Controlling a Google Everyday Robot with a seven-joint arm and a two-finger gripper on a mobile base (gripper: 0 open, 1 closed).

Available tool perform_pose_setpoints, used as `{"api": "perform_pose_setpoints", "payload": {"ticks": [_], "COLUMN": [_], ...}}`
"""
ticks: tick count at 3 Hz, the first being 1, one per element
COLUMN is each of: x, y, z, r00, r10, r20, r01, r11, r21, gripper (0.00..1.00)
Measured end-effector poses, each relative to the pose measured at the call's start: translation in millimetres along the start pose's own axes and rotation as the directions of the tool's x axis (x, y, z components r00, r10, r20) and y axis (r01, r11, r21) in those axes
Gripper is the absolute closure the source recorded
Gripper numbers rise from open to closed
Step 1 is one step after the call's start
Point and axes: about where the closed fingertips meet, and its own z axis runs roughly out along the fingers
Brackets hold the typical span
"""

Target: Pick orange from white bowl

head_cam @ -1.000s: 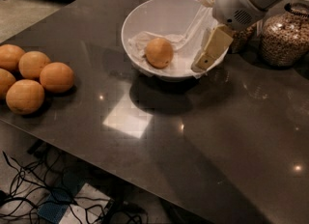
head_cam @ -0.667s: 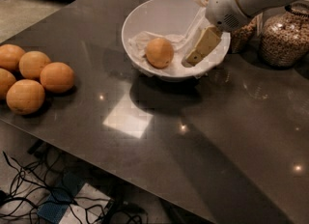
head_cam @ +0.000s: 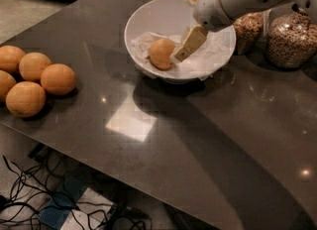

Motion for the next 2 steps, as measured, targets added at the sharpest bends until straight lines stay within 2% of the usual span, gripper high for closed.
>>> {"api": "perform_pose_setpoints", "payload": {"ticks": [1,2], "x": [-2,-3], "y": [-5,-5], "z": [16,26], "r00": [1.0,0.999], "r10": [-0.018,-0.034], "r20": [0.018,0.027], "r01": [0.018,0.036], "r11": [0.9993,0.9973], "r21": [-0.032,-0.065], "gripper": [0.07,0.23]}}
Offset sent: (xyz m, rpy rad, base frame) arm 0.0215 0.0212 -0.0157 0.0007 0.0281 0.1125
